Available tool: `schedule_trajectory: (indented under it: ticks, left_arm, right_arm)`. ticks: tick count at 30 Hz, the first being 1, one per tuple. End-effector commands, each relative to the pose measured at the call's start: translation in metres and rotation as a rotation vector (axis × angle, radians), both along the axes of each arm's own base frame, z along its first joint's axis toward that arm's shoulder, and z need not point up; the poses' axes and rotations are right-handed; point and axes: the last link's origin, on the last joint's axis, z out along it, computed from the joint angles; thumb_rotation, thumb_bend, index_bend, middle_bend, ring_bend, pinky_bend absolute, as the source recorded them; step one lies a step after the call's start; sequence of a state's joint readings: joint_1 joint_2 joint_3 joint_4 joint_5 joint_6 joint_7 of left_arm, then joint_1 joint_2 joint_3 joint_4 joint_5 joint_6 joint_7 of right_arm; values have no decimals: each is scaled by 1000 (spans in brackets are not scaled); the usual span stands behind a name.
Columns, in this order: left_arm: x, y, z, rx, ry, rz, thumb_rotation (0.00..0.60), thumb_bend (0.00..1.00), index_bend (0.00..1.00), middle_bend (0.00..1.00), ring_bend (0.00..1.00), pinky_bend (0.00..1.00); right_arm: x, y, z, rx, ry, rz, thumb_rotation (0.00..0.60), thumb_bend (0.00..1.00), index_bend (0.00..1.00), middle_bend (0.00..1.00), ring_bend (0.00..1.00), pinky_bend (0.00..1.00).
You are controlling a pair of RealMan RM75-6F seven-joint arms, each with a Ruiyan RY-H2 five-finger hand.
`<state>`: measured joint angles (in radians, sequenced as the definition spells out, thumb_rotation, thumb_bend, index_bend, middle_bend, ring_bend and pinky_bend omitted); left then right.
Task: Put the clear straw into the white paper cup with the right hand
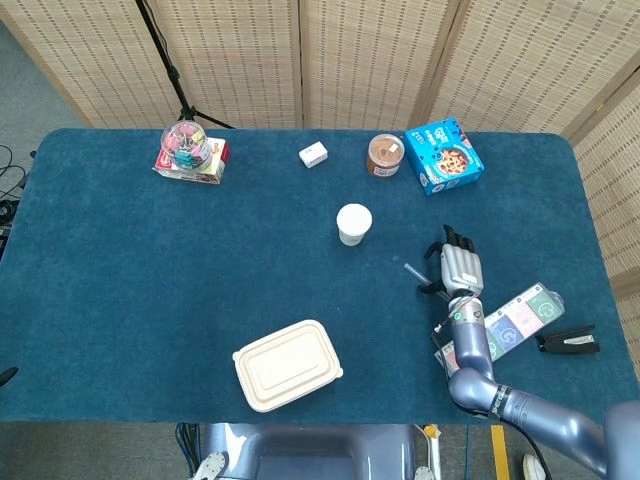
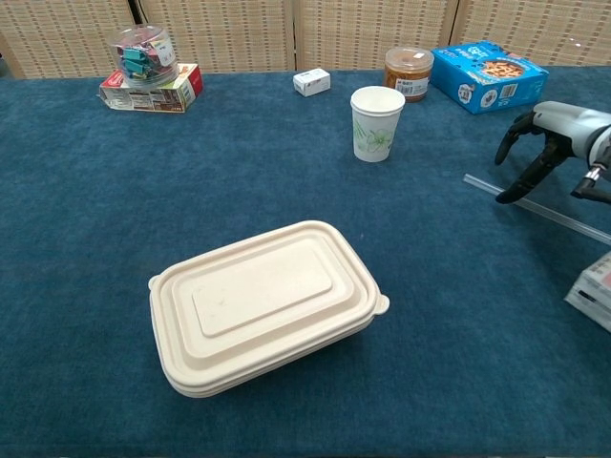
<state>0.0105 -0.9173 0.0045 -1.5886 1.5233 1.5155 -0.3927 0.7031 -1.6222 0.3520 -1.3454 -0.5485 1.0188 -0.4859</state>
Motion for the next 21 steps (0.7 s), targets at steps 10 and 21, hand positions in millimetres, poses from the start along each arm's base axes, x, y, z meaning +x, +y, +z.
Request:
schedule_trajectory:
  ticks: [10,21]
  left_arm:
    - [-1,1,1,2,-3,3,600,0,0,0,0,0]
    - [0,0,1,3,-5,2,600,0,0,0,0,0]
  right_arm:
    - [-4,-5,0,16,4,-32,600,278,429,0,0,0]
    - [-4,-4,-6,28,7,-33,600,308,434,0,0,0]
